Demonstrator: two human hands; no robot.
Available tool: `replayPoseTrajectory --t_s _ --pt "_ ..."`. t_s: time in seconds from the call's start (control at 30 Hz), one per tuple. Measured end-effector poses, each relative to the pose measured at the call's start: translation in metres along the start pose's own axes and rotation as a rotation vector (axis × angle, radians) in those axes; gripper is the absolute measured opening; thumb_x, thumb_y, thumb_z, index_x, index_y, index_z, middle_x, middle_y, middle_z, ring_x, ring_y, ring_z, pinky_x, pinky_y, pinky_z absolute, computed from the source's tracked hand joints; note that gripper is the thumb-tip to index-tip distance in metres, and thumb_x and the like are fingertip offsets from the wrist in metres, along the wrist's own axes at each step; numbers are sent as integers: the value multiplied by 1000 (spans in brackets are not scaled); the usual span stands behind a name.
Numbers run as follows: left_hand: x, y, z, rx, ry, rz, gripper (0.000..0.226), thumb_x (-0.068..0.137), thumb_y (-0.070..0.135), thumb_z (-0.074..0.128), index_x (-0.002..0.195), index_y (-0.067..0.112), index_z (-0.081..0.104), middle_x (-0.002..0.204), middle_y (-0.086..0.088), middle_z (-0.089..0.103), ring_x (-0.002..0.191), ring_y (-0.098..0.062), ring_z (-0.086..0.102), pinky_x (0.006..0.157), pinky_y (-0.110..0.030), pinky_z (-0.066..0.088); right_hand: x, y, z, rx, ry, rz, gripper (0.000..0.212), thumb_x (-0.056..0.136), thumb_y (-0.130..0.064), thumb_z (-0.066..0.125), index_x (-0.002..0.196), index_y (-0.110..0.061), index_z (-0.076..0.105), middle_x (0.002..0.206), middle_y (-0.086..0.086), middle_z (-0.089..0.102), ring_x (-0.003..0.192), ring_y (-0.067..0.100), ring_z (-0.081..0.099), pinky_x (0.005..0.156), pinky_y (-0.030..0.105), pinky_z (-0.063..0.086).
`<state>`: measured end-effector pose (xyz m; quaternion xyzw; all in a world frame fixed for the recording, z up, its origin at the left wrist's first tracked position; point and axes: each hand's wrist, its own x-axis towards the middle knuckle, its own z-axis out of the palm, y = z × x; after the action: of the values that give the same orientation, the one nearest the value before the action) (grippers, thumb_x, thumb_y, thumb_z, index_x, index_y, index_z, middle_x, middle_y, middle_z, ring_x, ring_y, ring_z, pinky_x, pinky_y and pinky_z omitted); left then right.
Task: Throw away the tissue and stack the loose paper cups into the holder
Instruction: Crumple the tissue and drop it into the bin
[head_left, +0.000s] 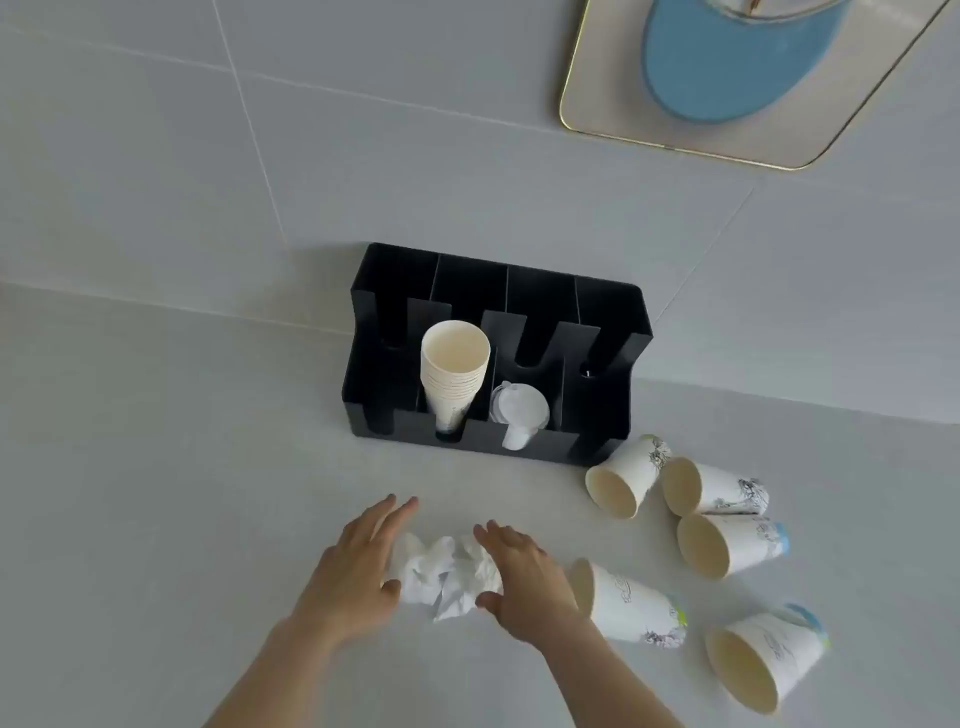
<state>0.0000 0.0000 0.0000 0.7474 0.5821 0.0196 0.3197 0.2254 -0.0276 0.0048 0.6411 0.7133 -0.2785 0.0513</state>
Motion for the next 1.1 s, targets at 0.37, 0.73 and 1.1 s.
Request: replayPoseTrajectory --t_s 0.37,0.73,1.1 --pt "5 -18 39 16 -50 53 47 89 30 64 132 42 49 119 14 52 109 -10 57 76 -27 49 14 -17 45 62 70 172 49 93 -9 65 137 -32 59 127 -5 63 114 21 60 89 33 53" --pt "16 1 25 83 136 -70 23 88 9 58 103 26 59 98 5 60 80 -17 62 59 -25 38 29 -31 33 440 419 265 36 82 5 67 103 -23 79 103 -8 73 89 11 67 71 11 47" --pt "33 13 22 -490 177 -137 42 76 22 82 97 25 46 80 11 66 70 -6 67 56 -21 52 38 -42 18 976 133 299 38 80 -49 75 114 -32 78 105 -7 79 97 11 73 87 35 62"
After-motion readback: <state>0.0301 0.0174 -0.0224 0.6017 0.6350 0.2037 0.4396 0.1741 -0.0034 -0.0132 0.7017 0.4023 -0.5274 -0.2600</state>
